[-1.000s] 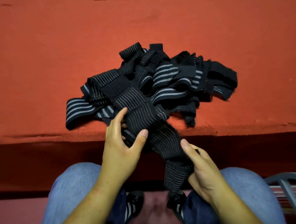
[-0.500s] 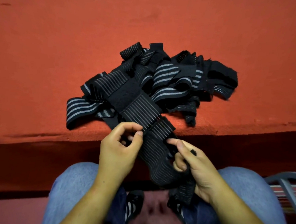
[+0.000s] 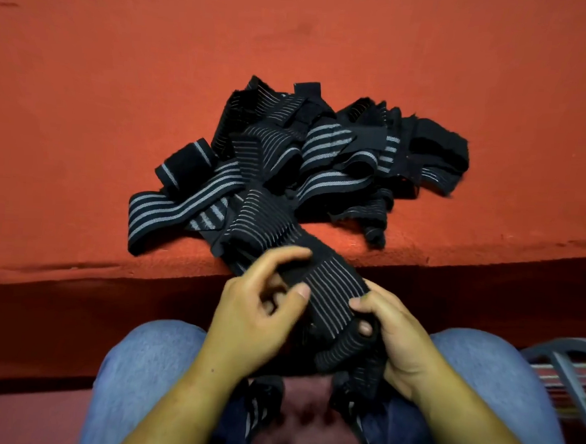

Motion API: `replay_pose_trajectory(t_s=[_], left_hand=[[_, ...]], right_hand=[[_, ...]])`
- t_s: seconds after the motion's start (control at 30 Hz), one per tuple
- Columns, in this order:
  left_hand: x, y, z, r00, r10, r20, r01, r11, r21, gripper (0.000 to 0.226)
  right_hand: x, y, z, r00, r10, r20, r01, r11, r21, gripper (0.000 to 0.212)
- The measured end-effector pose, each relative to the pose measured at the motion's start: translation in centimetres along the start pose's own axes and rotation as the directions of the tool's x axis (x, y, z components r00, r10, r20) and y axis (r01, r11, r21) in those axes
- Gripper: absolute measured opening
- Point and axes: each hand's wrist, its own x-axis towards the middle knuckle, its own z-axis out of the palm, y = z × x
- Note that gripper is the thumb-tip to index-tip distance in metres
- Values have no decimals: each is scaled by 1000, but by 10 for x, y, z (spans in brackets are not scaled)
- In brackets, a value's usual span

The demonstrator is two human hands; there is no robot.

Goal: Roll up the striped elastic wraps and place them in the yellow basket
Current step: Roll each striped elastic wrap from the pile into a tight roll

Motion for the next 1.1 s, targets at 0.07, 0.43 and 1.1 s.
replay_pose_trajectory(t_s=[0.07, 0.43, 1.1], left_hand=[[6, -3, -3, 990, -81, -114, 56, 976, -209, 35], [20, -7, -12, 917, -184, -353, 45, 929, -368, 44], [18, -8, -14, 967, -143, -210, 88, 964, -251, 25]], right_hand=[[-1, -2, 2, 1000, 7, 0, -7, 999, 46, 27], [-2, 2, 2, 994, 44, -100, -73, 949, -307, 16], [2, 8, 1, 990, -14, -140, -69, 820, -568, 7]])
